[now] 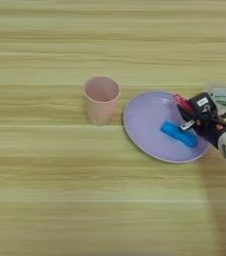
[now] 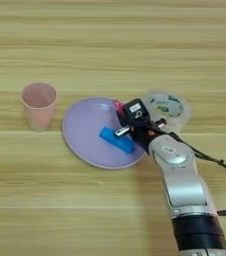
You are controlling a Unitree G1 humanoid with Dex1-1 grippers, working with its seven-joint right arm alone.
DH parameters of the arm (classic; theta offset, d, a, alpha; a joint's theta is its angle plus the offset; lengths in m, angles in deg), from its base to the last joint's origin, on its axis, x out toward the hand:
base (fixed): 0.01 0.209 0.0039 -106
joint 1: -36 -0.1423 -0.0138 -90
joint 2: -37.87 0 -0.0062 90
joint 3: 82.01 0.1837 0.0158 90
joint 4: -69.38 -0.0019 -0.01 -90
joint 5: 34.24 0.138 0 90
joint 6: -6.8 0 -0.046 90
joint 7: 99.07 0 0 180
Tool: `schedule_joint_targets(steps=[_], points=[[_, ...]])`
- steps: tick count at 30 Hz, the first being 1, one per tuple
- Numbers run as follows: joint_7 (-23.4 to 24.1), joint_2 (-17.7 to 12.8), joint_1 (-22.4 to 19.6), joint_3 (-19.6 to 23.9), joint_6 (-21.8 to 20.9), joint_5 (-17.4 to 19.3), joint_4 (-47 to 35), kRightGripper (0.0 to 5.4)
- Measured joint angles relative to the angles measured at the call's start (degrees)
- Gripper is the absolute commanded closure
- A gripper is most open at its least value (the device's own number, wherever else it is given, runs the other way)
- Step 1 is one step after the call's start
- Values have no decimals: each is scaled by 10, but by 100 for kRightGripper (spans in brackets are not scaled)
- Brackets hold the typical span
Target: Move the objects on the table
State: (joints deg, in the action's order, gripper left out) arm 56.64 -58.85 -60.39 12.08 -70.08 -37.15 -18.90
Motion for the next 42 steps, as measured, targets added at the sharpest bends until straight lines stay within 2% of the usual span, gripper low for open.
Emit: schedule_joint_targets(steps=[11,18,24,28,36,42], points=[[29,-3,-13,69,-2,26,-4,468],[63,-38,-27,138,1,30,27,468],[91,-50,-42,168,2,30,69,468],[113,-61,-48,181,3,27,103,468],[125,-67,-64,184,-1,27,169,468],[113,-69,-72,157,-10,23,237,468]])
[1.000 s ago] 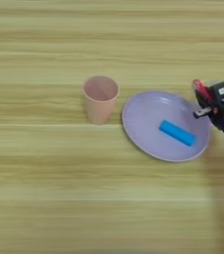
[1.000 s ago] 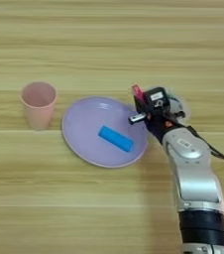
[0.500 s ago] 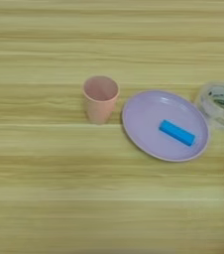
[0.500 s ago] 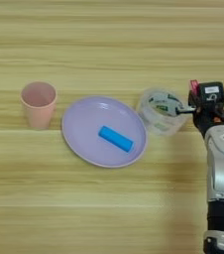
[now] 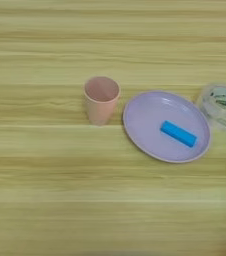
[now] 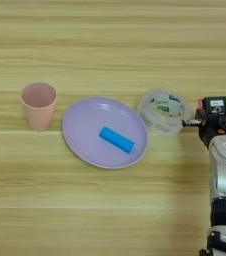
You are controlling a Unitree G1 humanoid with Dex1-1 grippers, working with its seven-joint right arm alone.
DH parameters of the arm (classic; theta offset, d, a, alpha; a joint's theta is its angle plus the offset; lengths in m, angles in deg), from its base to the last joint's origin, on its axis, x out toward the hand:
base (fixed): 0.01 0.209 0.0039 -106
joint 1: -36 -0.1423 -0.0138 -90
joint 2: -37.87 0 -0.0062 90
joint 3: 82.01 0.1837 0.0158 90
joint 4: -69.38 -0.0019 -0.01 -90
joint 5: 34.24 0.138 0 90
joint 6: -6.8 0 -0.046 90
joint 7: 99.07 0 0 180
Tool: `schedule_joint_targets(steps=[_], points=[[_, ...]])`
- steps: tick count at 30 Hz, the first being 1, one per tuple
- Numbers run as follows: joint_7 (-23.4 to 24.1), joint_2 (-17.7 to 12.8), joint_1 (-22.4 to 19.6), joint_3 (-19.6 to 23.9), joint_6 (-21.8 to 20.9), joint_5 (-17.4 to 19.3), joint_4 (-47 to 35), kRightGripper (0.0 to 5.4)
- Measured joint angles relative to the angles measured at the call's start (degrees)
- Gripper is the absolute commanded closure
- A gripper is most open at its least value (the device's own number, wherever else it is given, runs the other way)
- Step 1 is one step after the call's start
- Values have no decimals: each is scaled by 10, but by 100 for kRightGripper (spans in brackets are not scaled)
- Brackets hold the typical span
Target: Move the objects on the table
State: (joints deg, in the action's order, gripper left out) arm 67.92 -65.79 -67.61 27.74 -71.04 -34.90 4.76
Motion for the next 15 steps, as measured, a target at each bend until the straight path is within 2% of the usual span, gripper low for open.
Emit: schedule_joint_targets(steps=[7,15], points=[[-12,-10,-1,-35,-5,-14,25,468],[-14,-17,-1,-51,-6,-22,26,468]])
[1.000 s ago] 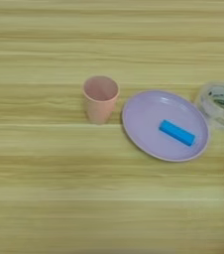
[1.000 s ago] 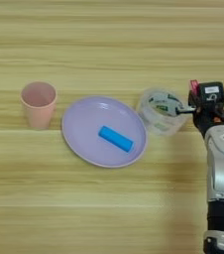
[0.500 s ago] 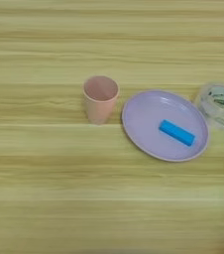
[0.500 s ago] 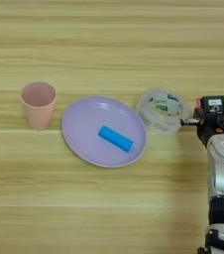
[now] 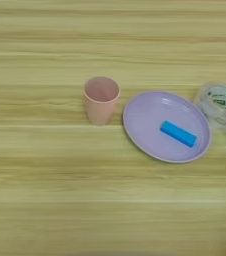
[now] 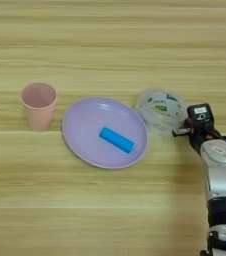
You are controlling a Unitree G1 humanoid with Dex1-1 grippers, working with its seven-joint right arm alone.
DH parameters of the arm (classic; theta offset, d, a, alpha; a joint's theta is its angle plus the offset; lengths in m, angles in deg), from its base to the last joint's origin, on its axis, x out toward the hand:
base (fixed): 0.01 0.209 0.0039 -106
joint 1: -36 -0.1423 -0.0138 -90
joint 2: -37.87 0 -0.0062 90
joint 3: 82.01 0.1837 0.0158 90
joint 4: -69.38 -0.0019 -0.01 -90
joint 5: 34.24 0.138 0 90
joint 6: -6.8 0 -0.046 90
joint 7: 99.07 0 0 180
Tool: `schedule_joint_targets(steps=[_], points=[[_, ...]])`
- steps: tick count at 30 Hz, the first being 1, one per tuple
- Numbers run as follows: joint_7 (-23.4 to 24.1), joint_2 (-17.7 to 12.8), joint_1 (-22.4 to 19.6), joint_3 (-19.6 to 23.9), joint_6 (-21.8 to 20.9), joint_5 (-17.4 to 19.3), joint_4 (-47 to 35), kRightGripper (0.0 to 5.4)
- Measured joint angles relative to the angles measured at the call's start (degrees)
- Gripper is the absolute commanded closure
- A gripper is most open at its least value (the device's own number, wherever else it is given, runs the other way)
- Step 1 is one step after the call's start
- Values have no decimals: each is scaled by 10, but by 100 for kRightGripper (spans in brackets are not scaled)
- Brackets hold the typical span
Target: Move the objects on the table
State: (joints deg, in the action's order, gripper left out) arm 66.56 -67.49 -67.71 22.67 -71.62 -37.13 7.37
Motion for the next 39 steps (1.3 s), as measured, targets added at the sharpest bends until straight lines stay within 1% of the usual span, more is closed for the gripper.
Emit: schedule_joint_targets(steps=[13,14,15,20,21,22,23,27,28,32,39], points=[[1,-9,0,-18,2,-13,-1,468],[1,-9,0,-19,2,-14,-1,432],[1,-9,0,-20,2,-14,-1,430],[-1,-10,2,-28,5,-15,1,368],[-1,-10,2,-28,5,-15,1,368],[0,-10,2,-28,5,-15,1,350],[0,-10,2,-28,5,-14,1,345],[3,-10,2,-27,6,-14,-1,291],[4,-9,2,-25,6,-13,-2,284],[12,-9,2,-15,6,-10,-12,225],[25,-9,5,5,9,-9,-42,150]])
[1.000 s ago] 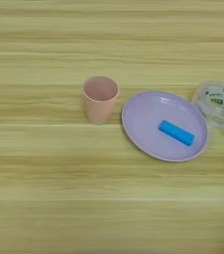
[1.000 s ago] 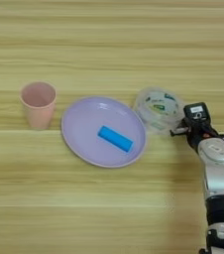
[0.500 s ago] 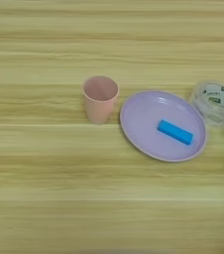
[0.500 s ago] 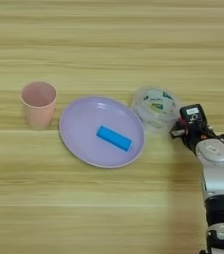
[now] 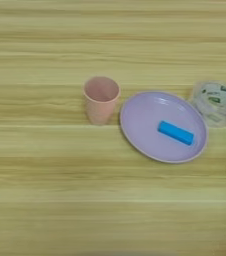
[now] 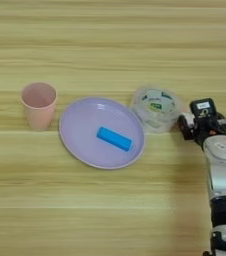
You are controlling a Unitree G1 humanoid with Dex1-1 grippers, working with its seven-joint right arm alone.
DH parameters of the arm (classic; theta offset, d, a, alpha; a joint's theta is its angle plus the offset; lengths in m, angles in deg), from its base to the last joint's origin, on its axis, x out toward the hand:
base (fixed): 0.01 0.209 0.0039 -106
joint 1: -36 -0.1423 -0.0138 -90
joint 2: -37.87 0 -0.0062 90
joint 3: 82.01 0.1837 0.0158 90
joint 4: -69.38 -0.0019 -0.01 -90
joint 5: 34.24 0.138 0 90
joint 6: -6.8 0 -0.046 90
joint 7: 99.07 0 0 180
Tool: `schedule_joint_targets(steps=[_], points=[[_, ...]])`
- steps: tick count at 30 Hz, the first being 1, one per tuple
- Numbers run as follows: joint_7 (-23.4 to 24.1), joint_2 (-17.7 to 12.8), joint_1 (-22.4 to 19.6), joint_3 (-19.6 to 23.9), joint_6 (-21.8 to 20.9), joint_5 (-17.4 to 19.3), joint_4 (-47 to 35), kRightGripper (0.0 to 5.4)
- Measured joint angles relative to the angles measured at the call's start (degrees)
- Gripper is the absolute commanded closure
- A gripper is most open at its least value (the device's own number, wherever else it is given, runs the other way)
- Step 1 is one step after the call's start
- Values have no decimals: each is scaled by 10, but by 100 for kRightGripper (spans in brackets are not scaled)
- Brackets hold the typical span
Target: Move the objects on the table
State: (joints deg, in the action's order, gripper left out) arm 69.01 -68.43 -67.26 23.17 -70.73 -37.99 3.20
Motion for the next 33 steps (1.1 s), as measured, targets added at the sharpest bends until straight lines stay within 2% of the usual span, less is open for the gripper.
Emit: schedule_joint_targets(steps=[4,12,16,19,23,24,27,30,33], points=[[3,-3,2,14,7,1,-16,115],[4,-5,7,29,8,0,-29,9],[2,-5,16,35,11,5,-56,4],[-15,-5,37,52,22,26,-114,4],[-61,-4,63,78,37,81,-209,4],[-82,-4,72,82,45,106,-246,4],[-127,-1,99,82,55,148,-312,4],[-169,-1,132,75,52,164,-359,4],[-220,-1,174,52,30,174,-408,4]])
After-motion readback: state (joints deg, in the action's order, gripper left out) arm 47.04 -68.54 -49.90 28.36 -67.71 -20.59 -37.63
